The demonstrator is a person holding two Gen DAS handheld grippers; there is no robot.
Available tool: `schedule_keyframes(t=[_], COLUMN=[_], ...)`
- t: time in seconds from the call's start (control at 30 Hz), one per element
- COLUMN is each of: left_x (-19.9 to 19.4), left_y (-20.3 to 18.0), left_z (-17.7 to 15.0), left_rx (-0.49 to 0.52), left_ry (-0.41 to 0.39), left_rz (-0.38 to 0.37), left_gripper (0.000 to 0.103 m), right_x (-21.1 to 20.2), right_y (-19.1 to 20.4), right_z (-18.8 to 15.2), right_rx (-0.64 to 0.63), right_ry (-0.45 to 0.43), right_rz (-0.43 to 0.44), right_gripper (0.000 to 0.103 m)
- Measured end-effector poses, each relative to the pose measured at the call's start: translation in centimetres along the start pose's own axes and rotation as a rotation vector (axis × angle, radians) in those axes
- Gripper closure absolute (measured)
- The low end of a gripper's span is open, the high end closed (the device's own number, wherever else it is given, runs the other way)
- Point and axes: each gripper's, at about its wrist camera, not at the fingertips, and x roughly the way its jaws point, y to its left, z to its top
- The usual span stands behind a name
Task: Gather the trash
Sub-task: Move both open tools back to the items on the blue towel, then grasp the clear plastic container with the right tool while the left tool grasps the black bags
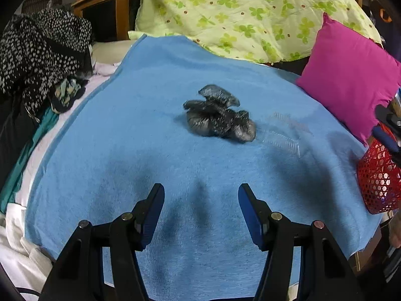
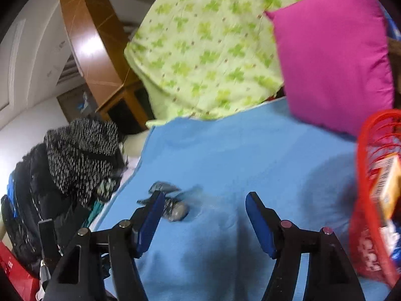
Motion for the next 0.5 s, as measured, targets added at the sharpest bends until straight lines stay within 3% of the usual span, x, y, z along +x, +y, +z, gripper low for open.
schedule_keyframes(t=[0.5], left_x=[1.9], left_y=[4.5], left_z=[-0.6], left_rx=[-0.071], left_ry=[0.046], left_rz=[0.021], left_gripper=[0.041], right_x=[11.1], right_y=[0.2], right_z=[-0.2], right_rx=[-0.041], right_ry=[0.182], right_rz=[-0.053], right_gripper=[0.033])
